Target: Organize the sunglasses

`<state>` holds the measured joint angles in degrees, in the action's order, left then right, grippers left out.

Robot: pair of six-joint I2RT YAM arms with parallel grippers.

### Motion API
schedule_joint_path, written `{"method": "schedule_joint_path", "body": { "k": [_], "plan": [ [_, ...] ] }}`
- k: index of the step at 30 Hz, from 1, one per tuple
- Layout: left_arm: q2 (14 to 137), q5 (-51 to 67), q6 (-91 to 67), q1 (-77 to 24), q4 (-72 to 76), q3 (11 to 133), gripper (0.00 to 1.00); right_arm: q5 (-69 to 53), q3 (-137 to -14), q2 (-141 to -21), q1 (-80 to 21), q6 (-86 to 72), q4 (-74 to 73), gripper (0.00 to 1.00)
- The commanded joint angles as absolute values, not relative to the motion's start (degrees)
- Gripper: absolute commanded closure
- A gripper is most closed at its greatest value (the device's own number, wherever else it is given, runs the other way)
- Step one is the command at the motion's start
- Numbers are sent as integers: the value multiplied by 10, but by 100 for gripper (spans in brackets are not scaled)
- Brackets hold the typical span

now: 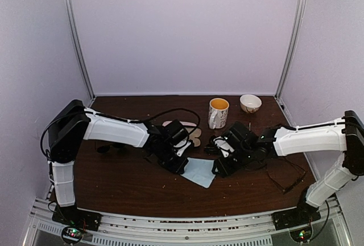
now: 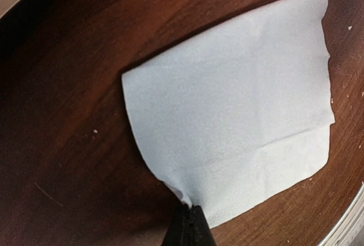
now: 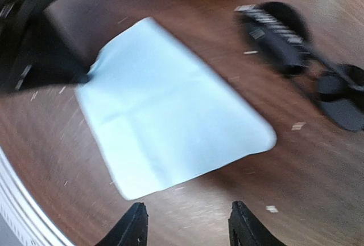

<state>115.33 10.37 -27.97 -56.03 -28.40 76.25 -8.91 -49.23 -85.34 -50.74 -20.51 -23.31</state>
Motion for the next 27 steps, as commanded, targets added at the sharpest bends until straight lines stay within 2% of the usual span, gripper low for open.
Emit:
{"method": "schedule_joint_path", "body": {
  "k": [1, 12, 27],
  "plan": [
    [1122, 114, -295, -556, -263, 739, 100, -80, -493, -858, -561, -140, -210, 50],
    [1108, 134, -304, -549, -232, 702, 100, -56, -410, -815, -659, 8, -75, 51],
    [1107, 153, -305, -546, -214, 692, 100, -53, -433, -895, -669, 73, -95, 56]
  ]
}}
